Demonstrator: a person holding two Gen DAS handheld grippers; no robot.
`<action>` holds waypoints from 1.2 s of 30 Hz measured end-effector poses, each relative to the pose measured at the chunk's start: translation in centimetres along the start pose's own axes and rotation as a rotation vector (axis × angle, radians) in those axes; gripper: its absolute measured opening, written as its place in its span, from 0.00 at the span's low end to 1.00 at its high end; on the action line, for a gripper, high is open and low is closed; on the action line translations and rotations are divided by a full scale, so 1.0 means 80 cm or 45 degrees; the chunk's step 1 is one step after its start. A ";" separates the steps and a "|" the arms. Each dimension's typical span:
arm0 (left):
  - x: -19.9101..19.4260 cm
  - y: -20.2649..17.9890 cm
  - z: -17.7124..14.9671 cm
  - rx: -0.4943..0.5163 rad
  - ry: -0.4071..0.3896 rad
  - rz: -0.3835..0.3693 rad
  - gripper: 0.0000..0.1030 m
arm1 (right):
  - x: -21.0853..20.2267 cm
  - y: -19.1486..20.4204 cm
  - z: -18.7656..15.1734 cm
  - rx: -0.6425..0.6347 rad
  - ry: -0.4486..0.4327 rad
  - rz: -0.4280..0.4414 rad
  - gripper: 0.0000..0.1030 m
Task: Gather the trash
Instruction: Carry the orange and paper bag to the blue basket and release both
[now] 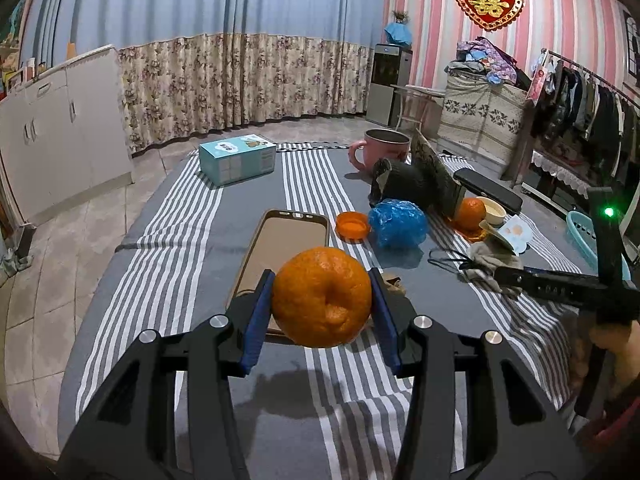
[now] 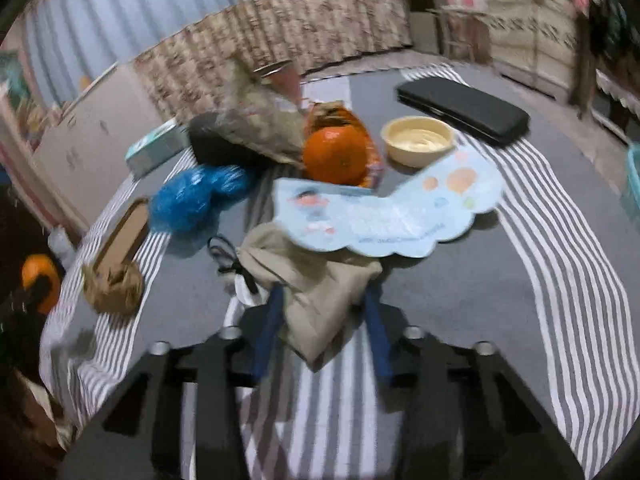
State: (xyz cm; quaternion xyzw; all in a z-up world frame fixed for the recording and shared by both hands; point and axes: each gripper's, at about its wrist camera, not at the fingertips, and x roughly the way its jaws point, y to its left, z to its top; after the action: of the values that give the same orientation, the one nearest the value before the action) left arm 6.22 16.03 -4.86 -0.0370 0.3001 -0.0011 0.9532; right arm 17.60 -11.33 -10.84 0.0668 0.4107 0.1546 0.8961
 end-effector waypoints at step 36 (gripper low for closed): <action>-0.069 -0.215 0.081 0.140 -0.169 -0.282 0.44 | -0.298 -0.161 0.020 0.190 -0.532 -0.222 0.12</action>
State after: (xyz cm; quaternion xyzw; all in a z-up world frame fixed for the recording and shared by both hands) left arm 5.70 -0.56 4.81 -0.0175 0.2299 -0.1205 0.9656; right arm 7.02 -31.38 4.04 0.1277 0.2307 0.0284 0.9642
